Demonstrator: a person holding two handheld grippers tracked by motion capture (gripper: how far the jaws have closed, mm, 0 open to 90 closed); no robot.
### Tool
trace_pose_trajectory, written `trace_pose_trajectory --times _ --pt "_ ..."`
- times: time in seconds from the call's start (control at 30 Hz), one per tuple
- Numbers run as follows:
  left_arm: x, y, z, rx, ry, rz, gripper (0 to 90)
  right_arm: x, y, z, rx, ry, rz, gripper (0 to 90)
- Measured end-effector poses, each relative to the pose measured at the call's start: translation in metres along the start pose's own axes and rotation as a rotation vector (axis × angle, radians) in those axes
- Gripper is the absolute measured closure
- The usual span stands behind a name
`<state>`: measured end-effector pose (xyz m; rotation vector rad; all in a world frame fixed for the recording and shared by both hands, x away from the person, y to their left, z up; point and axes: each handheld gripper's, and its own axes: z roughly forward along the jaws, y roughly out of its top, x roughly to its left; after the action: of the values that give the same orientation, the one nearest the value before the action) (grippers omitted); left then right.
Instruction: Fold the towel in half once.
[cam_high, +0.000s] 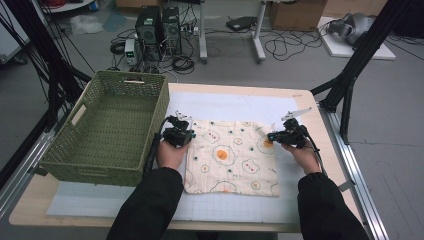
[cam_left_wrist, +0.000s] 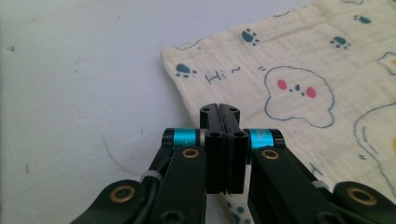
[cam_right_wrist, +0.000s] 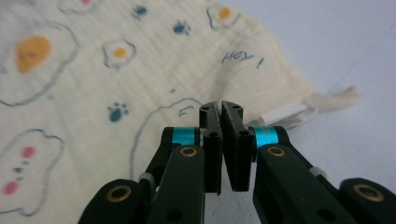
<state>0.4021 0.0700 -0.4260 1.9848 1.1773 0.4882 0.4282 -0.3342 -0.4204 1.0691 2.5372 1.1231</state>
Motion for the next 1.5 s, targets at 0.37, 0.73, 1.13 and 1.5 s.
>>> trace_pose_trajectory --times 0.37,0.73,1.13,1.5 --pt "-0.019 -0.008 -0.039 -0.091 -0.032 0.032 88.8 0.023 -0.018 -0.038 -0.045 0.081 -0.041 86.8" --pt "-0.027 -0.046 -0.051 0.012 -0.080 0.071 88.6 0.045 -0.049 -0.037 0.015 0.122 -0.084 86.5" --pt "-0.025 -0.035 -0.053 -0.004 -0.114 0.034 54.8 0.038 -0.032 -0.046 -0.046 0.106 -0.043 53.3" --pt "-0.015 -0.009 -0.034 -0.046 -0.051 -0.071 58.0 0.028 -0.018 -0.003 0.045 0.068 0.014 53.8"
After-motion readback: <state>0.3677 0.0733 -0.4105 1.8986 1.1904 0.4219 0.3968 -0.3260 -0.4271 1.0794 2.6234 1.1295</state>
